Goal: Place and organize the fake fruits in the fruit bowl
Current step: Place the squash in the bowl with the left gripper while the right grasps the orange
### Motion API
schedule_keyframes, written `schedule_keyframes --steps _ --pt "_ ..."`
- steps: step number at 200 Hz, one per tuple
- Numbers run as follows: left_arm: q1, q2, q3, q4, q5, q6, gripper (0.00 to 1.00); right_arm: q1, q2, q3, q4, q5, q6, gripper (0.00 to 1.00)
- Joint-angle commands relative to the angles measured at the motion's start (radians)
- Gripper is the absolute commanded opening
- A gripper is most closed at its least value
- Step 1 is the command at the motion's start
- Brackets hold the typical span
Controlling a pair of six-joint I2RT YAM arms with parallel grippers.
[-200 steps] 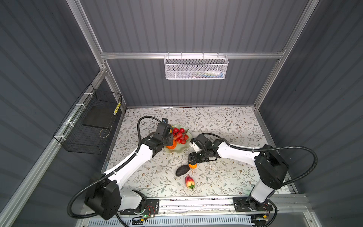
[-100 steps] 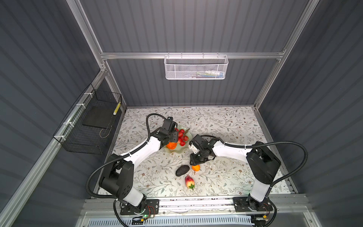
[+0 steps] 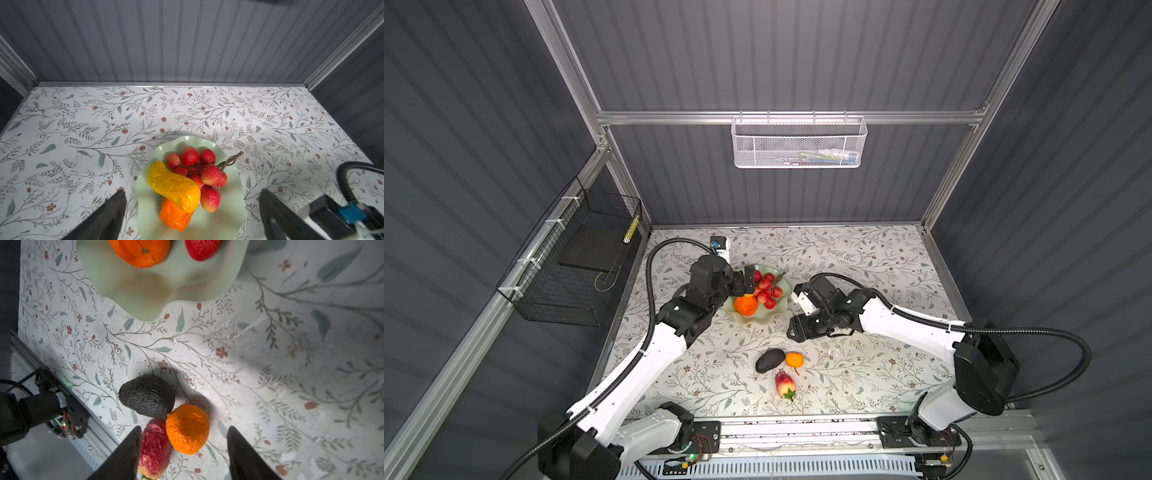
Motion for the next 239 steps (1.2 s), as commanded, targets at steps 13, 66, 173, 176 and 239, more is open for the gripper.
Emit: schedule_keyframes --steps 13,66,173,176,239 --pt "0.002 -0.124 -0.130 -0.110 -0.090 -0.051 1.00 0.047 0.008 -0.043 -0.076 -0.060 0.011 0.77" --pt "0.002 -0.223 -0.217 -0.141 -0.156 -0.091 1.00 0.067 0.104 0.005 -0.122 -0.063 0.004 0.74" --pt "0.003 -0.226 -0.184 -0.183 -0.149 -0.039 1.00 0.083 0.240 0.085 -0.137 0.016 0.095 0.49" --pt "0.002 -0.226 -0.186 -0.186 -0.145 -0.040 1.00 0.083 0.240 0.086 -0.136 0.018 0.097 0.47" --pt "0.002 -0.298 -0.272 -0.208 0.031 -0.125 1.00 0.080 0.063 0.176 -0.189 0.178 0.059 0.31"
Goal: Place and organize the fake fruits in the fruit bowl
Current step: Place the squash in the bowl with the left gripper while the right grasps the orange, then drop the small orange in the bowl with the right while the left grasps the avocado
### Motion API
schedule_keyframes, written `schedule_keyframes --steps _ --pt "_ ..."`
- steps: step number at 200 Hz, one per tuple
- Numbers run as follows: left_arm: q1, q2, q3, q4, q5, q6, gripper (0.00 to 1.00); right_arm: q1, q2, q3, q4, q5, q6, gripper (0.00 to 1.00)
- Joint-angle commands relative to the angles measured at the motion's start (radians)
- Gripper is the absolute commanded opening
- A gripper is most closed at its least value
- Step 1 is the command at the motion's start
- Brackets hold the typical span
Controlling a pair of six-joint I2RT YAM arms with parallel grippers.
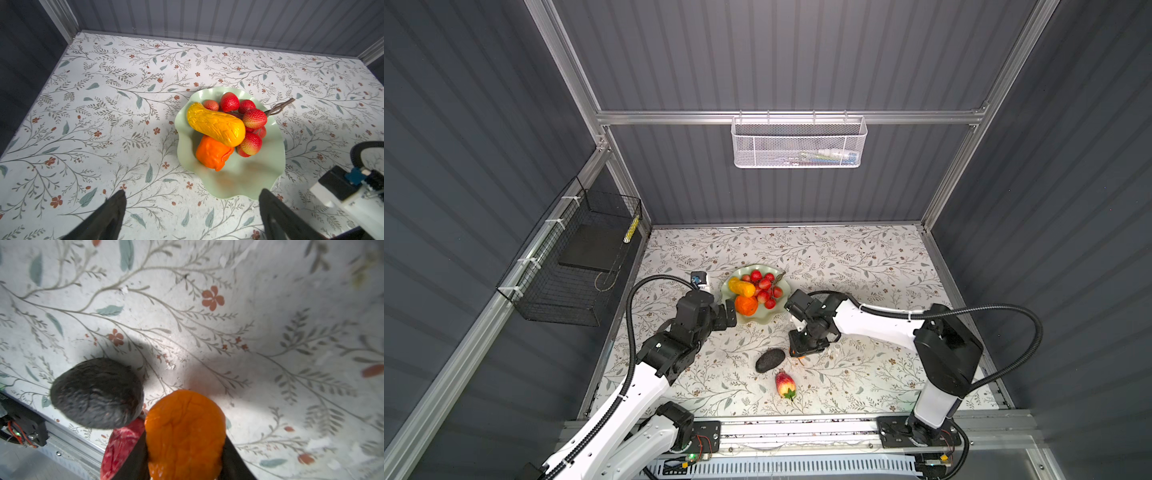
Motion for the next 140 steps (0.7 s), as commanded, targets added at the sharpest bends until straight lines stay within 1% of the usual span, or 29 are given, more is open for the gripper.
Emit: schedule_keyframes --steps 1,13,30,56,78,108,128,140 --pt "0.002 -0.053 -0.045 -0.030 0.105 -0.048 1.00 0.001 -0.092 0.094 -0.034 0.102 -0.032 0.31" --pt "0.003 -0.075 -0.071 -0.033 0.149 -0.067 1.00 -0.006 -0.076 0.164 -0.043 0.107 -0.062 0.32" --pt "0.001 -0.085 -0.098 -0.054 0.198 -0.103 0.99 -0.010 -0.012 0.258 -0.029 0.122 -0.104 0.33" --pt "0.001 -0.042 -0.116 -0.069 0.281 -0.123 0.97 -0.015 0.086 0.360 0.058 0.106 -0.136 0.33" --pt "-0.001 -0.028 -0.127 -0.070 0.351 -0.130 0.95 -0.017 0.185 0.463 0.061 0.091 -0.166 0.35" --pt "-0.003 -0.039 -0.150 -0.071 0.418 -0.138 0.93 -0.023 0.256 0.475 0.111 0.059 -0.167 0.36" --pt "-0.022 -0.027 -0.185 -0.046 0.443 -0.146 0.92 -0.027 0.302 0.469 0.132 0.050 -0.168 0.42" --pt "-0.052 -0.013 -0.195 -0.030 0.439 -0.149 0.92 -0.033 0.320 0.467 0.142 0.041 -0.166 0.49"
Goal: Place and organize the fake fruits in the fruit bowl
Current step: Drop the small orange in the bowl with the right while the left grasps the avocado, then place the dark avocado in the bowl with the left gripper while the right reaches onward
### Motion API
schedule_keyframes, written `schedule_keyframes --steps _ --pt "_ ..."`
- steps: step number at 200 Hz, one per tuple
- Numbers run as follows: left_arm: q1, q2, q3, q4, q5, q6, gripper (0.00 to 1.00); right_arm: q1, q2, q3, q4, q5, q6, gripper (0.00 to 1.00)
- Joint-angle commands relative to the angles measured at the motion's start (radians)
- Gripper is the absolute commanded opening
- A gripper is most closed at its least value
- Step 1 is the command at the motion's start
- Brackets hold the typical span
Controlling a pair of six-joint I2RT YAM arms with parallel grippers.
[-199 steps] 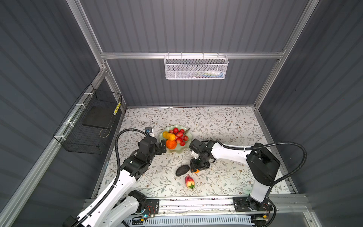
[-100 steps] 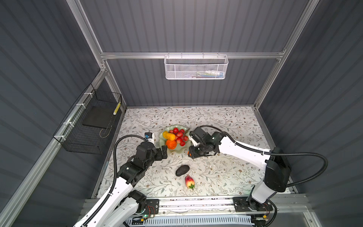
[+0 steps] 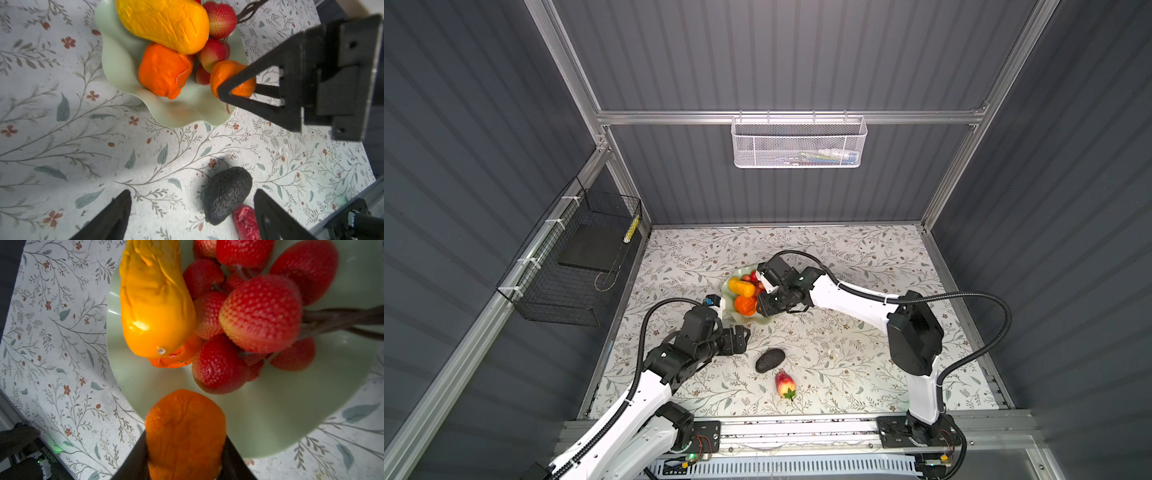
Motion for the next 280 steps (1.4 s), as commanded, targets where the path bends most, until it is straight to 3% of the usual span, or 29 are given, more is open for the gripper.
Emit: schedule_keyframes --steps 1,43,92,154,168,189,214,253,280 --pt "-0.043 0.014 -0.030 0.015 0.055 -0.019 0.92 -0.013 0.031 0.009 0.032 -0.025 -0.015 0.50" --pt "-0.192 0.125 -0.011 0.059 -0.023 0.016 0.92 -0.057 -0.041 -0.008 0.070 -0.024 -0.011 0.80" --pt "-0.238 0.265 -0.002 0.158 -0.019 0.079 0.92 -0.126 -0.364 -0.263 0.227 -0.004 0.063 0.99" --pt "-0.344 0.518 0.062 0.247 -0.056 0.133 0.91 -0.206 -0.632 -0.481 0.242 0.075 0.086 0.99" --pt "-0.349 0.561 0.073 0.259 -0.064 0.134 0.83 -0.219 -0.661 -0.500 0.243 0.079 0.087 0.99" --pt "-0.350 0.602 0.087 0.262 -0.067 0.124 0.61 -0.230 -0.686 -0.519 0.243 0.081 0.082 0.99" --pt "-0.350 0.565 0.115 0.241 -0.048 0.118 0.43 -0.239 -0.703 -0.540 0.248 0.079 0.077 0.99" --pt "-0.350 0.412 0.262 0.115 -0.109 0.160 0.36 -0.263 -0.735 -0.576 0.254 0.068 0.086 0.99" --pt "-0.340 0.509 0.430 0.005 -0.218 0.295 0.35 -0.274 -0.768 -0.613 0.265 0.072 0.089 0.99"
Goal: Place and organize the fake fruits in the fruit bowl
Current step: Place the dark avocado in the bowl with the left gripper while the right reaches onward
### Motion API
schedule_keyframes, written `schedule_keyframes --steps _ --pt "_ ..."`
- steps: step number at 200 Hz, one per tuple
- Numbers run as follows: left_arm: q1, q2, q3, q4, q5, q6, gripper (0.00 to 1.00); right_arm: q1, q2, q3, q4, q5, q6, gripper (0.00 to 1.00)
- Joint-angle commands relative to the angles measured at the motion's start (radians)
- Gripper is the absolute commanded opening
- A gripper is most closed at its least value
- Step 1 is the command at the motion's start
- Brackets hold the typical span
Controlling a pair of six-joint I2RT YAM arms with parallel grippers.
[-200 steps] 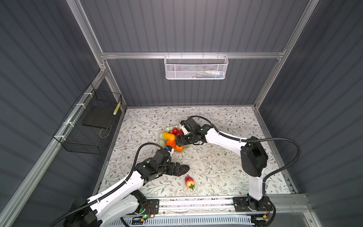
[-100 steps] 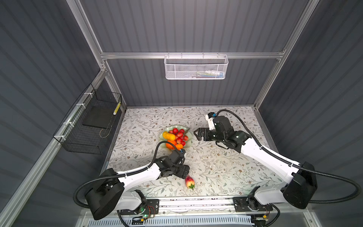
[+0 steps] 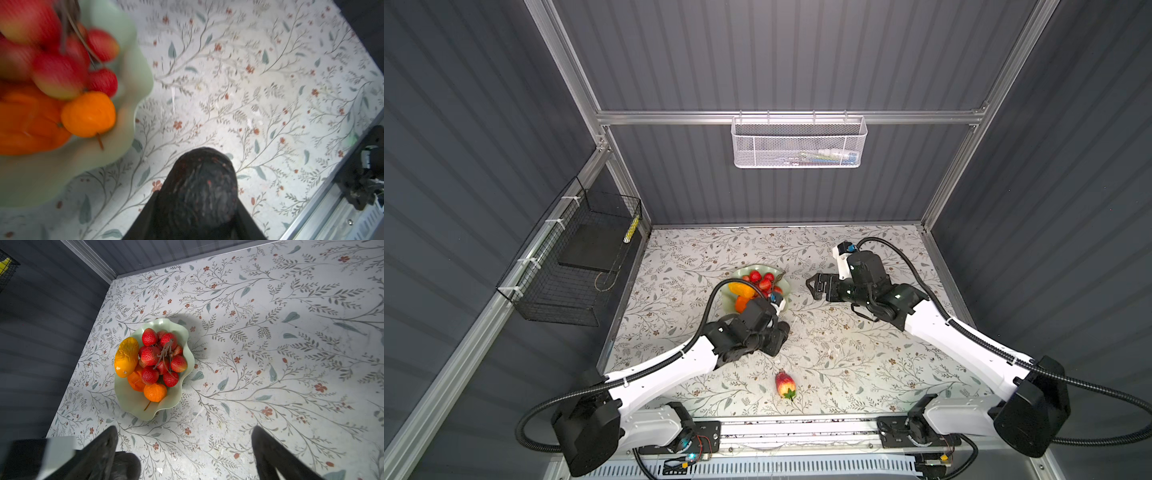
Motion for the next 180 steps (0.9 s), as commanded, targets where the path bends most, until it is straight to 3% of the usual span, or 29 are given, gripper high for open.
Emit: schedule_keyframes --steps 1,39,111,125,152,180 --pt "0.011 0.075 0.129 -0.109 -0.103 0.135 0.35 -0.011 -0.040 -0.034 0.015 0.005 0.006 0.99" --pt "0.146 0.282 0.263 -0.081 0.010 0.247 0.35 -0.014 -0.092 -0.076 -0.004 -0.036 0.029 0.99" --pt "0.203 0.520 0.349 -0.025 -0.074 0.308 0.40 0.001 -0.229 -0.218 -0.027 -0.057 0.085 0.98" --pt "0.205 0.538 0.350 -0.022 -0.090 0.299 0.47 0.030 -0.233 -0.223 -0.048 -0.055 0.077 0.99" --pt "0.216 0.512 0.329 0.004 -0.113 0.275 0.78 0.140 -0.208 -0.217 -0.136 -0.052 0.029 0.99" --pt "0.226 0.442 0.322 0.035 -0.097 0.255 0.88 0.277 -0.181 -0.258 -0.171 -0.062 -0.040 0.99"
